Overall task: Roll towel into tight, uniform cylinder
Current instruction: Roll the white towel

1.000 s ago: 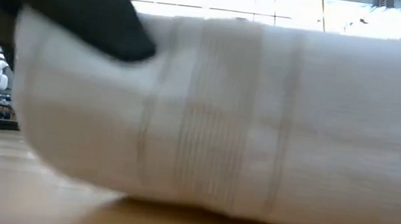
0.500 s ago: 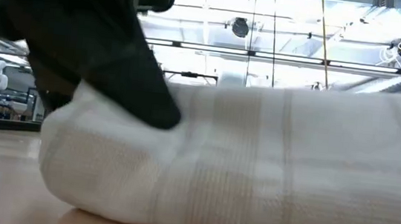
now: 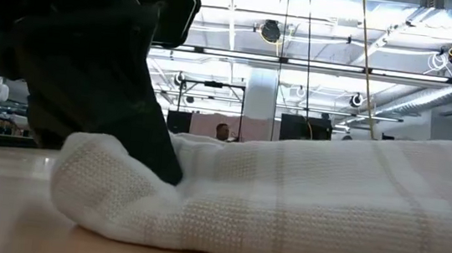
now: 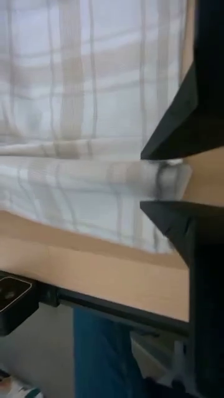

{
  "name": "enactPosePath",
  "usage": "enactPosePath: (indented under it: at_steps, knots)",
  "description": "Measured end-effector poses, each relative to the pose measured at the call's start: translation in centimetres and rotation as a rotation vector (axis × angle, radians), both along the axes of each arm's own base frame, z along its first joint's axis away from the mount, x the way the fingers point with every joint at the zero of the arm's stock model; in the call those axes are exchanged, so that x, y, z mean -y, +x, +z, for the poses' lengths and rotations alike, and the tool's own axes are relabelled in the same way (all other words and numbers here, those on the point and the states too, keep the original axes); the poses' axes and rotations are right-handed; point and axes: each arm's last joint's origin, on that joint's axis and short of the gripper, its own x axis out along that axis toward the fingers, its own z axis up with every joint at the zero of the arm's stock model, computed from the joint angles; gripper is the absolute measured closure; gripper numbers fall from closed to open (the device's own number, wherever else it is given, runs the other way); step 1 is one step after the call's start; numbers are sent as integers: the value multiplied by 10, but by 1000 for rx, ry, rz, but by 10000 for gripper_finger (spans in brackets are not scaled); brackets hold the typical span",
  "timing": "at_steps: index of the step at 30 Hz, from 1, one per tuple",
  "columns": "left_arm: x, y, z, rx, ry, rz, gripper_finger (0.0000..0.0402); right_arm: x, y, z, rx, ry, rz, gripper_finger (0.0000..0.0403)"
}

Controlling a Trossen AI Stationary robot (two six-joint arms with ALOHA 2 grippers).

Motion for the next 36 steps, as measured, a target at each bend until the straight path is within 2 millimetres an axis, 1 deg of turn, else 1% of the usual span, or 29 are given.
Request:
enactPosePath:
  at_steps: [3, 5, 7, 10, 11, 13, 17, 20, 24, 26, 28, 30, 32, 34, 35, 36]
  knots:
    - [0, 0, 0, 4, 2, 5, 384, 4, -4, 14, 4, 26, -13, 267]
    - [0, 1, 0, 9, 1, 7, 384, 4, -9, 26, 40, 53, -2, 252]
    - [0, 1, 1, 10, 1, 7, 384, -2, -13, 35, 124, 45, 26, 245]
    - [0, 1, 1, 12, 2, 9, 384, -16, -17, 38, 271, -22, 51, 246]
    - [-1, 1, 1, 13, 2, 10, 384, -19, -17, 36, 302, -40, 45, 248]
    - [-1, 2, 1, 16, -3, 10, 384, -23, -17, 26, 312, -80, 3, 255]
    - [-1, 5, 3, 40, -15, -18, 384, -24, -15, 4, 258, -42, -103, 260]
    - [0, 6, 4, 56, -18, -28, 384, -24, -12, -9, 210, -19, -134, 247]
    - [0, 6, 4, 52, -18, -30, 384, -24, -9, -17, 174, 11, -143, 224]
    - [0, 6, 4, 50, -19, -32, 384, -24, -9, -22, 153, 8, -137, 223]
    - [0, 6, 4, 50, -19, -32, 384, -24, -9, -24, 149, 4, -139, 234]
    - [0, 6, 4, 50, -19, -32, 384, -24, -9, -25, 149, 2, -138, 263]
    - [0, 6, 4, 50, -22, -30, 384, -25, -9, -25, 152, 1, -135, 308]
    - [0, 6, 4, 51, -28, -33, 384, -25, -9, -23, 157, -2, -125, 364]
    - [1, 6, 5, 55, -38, -44, 384, -25, -9, -20, 157, -1, -111, 382]
    - [2, 7, 6, 67, -46, -55, 384, -25, -10, -17, 156, 12, -101, 389]
